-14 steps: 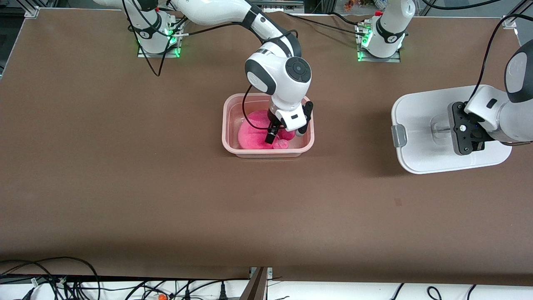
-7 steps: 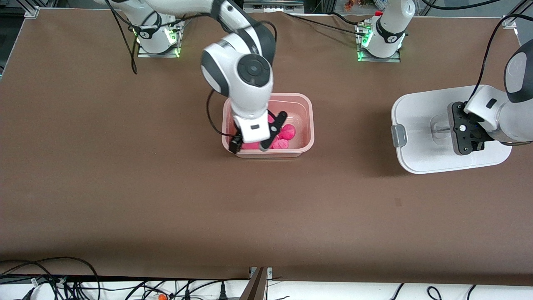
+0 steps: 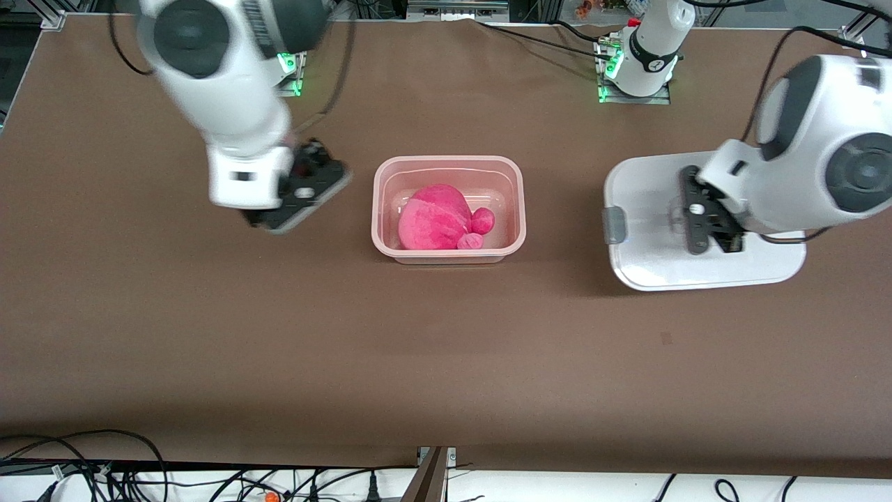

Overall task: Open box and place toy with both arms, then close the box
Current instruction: 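Carry the lid over the tub with the left gripper while the right gripper retreats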

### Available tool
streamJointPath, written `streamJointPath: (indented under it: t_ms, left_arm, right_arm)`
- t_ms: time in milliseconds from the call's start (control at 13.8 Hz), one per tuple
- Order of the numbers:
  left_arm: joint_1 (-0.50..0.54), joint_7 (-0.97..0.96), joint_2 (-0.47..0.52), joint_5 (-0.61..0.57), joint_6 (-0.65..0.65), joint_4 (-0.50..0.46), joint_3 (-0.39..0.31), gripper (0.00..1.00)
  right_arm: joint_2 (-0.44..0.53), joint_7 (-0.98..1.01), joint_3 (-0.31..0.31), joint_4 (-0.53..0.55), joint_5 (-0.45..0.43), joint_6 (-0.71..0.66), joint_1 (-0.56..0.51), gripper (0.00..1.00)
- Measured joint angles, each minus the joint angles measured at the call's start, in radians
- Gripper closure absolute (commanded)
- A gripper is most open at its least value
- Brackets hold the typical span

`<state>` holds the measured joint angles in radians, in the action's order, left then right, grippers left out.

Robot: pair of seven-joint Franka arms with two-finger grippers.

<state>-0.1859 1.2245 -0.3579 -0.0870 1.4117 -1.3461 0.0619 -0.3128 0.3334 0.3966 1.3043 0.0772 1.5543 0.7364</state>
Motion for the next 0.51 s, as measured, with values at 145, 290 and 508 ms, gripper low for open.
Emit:
streamJointPath:
  t_ms: [145, 290, 508]
  left_arm:
    - [-0.065, -0.072, -0.02, 0.064, 0.011, 0.019, 0.002, 1.0]
    - [-0.128, -0.135, -0.046, 0.102, 0.068, 0.023, 0.004, 1.0]
    - [-0.285, -0.311, -0.111, 0.108, 0.186, 0.025, 0.007, 1.0]
  right_arm:
    - [0.097, 0.0, 0.079, 0.133, 0.014, 0.011, -0.006, 0.0]
    - [0.162, -0.022, 0.121, 0.21, 0.019, 0.014, -0.007, 0.0]
    - [0.204, -0.08, 0.12, 0.241, 0.018, -0.009, -0.055, 0.0]
